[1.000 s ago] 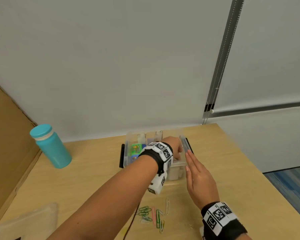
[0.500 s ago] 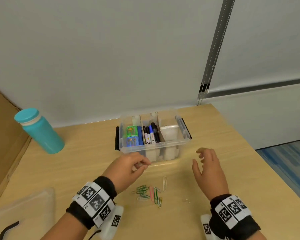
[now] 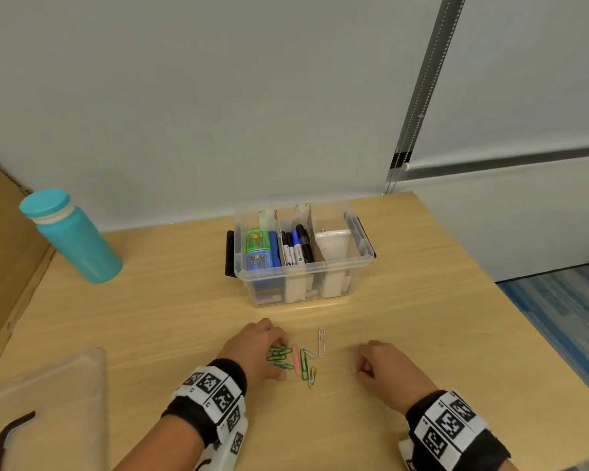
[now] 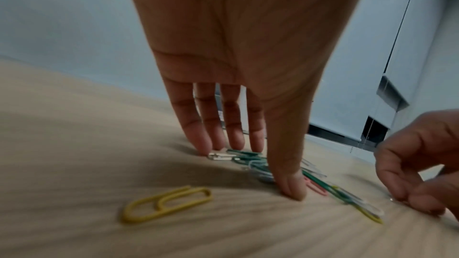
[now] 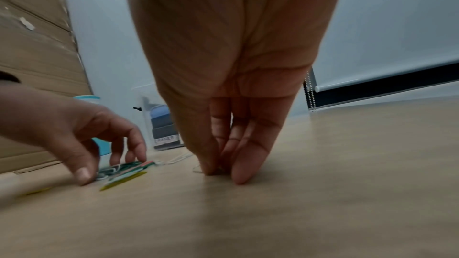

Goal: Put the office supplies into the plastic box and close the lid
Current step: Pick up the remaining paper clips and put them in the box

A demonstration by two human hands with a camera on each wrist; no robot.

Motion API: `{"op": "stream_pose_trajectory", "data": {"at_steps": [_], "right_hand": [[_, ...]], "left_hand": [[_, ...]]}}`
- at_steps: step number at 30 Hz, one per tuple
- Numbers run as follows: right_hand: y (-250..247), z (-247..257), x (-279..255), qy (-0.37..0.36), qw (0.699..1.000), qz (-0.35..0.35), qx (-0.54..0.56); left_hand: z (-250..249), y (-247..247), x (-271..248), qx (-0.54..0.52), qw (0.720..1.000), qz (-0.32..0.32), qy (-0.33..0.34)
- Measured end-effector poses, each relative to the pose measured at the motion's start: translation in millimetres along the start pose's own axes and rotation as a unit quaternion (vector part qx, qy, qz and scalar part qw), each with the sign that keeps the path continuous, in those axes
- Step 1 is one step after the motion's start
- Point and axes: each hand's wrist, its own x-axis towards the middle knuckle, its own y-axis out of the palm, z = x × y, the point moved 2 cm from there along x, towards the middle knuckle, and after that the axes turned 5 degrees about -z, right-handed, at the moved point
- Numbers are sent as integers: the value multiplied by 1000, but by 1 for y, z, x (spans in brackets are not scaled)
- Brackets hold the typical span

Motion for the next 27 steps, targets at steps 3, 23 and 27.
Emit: {"op": "stream_pose_trajectory", "data": {"at_steps": [3, 23, 27], "right_hand": [[5, 6, 0, 7, 1000, 30, 7], [7, 45, 47, 147, 975, -32, 164], [17, 58, 67, 126, 990, -14, 58]], "left_hand": [[-3, 1, 3, -15, 1000, -17, 5], [13, -5, -2, -136, 986, -97, 11], [32, -17, -10, -423, 893, -141, -65]]}}
